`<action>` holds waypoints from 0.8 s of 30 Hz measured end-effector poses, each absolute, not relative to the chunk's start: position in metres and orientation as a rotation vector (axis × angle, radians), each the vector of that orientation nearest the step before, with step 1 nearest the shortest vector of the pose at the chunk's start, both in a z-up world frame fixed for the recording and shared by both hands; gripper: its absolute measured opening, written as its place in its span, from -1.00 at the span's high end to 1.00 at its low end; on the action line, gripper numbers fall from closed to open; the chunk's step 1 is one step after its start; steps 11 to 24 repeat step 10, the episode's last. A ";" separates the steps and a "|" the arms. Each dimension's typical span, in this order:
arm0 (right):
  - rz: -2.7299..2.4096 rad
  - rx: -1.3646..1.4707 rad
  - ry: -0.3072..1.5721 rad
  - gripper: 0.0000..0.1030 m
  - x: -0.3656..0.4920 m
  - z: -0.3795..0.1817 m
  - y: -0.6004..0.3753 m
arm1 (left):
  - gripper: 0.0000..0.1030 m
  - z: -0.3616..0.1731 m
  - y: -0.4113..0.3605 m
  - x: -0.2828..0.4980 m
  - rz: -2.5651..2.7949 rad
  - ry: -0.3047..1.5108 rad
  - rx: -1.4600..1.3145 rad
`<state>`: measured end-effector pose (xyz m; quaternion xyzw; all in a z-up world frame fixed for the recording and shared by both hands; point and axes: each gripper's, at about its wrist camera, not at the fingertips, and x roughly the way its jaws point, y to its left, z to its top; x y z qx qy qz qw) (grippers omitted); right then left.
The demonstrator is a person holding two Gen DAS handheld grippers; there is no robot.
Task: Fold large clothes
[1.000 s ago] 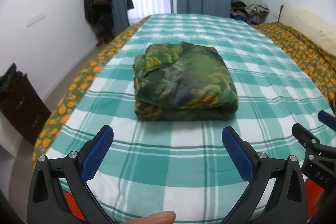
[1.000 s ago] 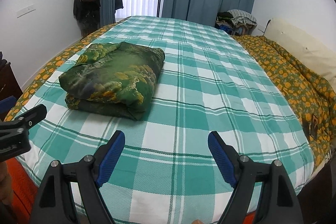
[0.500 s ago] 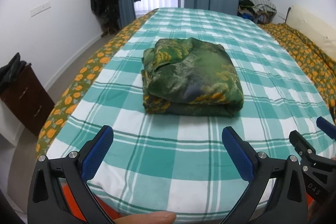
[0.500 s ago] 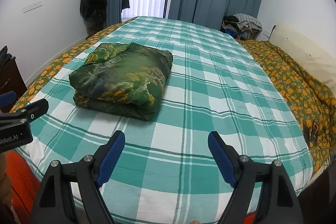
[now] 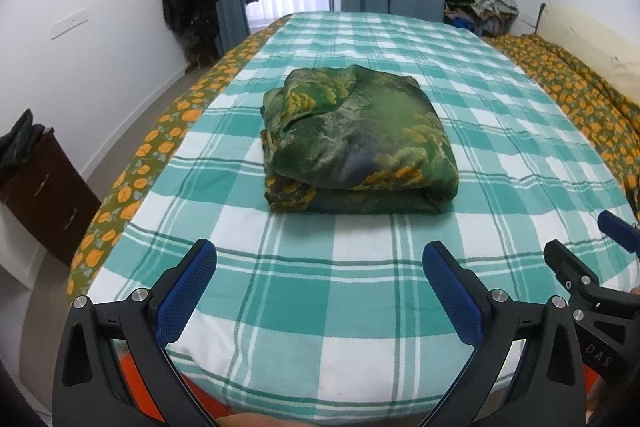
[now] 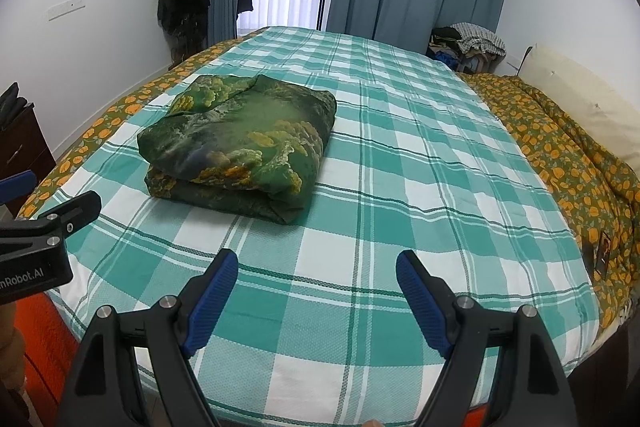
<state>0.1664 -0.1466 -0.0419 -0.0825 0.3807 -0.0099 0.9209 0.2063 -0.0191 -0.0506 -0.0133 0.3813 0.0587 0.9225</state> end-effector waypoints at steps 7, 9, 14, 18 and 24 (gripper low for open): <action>-0.020 -0.169 0.782 -0.61 0.167 -0.042 -0.147 | -0.99 -0.055 -0.021 0.204 0.122 0.786 -0.026; -0.021 -0.170 0.782 -0.61 0.167 -0.042 -0.147 | -0.99 -0.055 -0.023 0.204 0.127 0.781 -0.017; -0.020 -0.169 0.782 -0.61 0.167 -0.042 -0.147 | -0.99 -0.055 -0.023 0.204 0.129 0.780 -0.013; -0.020 -0.169 0.782 -0.61 0.167 -0.042 -0.147 | -0.99 -0.055 -0.023 0.204 0.129 0.780 -0.013; -0.020 -0.169 0.782 -0.61 0.167 -0.042 -0.147 | -0.99 -0.055 -0.023 0.204 0.129 0.780 -0.013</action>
